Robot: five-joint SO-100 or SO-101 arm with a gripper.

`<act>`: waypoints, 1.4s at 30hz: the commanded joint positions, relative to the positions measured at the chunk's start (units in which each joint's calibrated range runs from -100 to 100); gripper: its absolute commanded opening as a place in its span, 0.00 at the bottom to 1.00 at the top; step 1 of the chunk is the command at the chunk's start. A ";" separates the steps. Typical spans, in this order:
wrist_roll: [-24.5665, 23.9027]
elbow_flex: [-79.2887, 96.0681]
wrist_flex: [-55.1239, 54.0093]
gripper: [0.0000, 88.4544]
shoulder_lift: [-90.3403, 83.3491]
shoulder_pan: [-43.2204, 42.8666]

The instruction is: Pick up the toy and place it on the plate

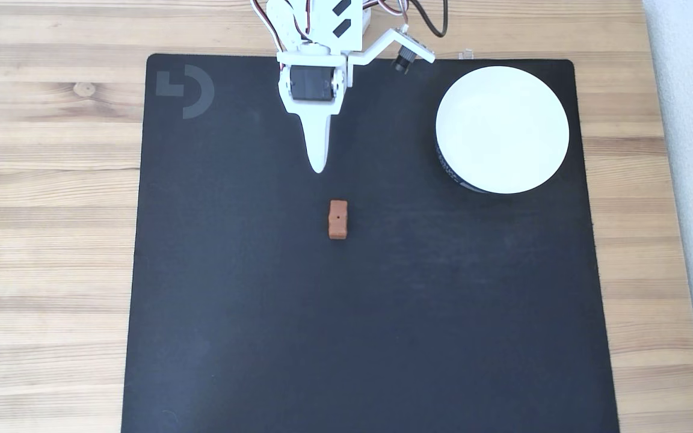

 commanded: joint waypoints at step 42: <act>-0.07 -54.03 2.40 0.03 55.44 -0.75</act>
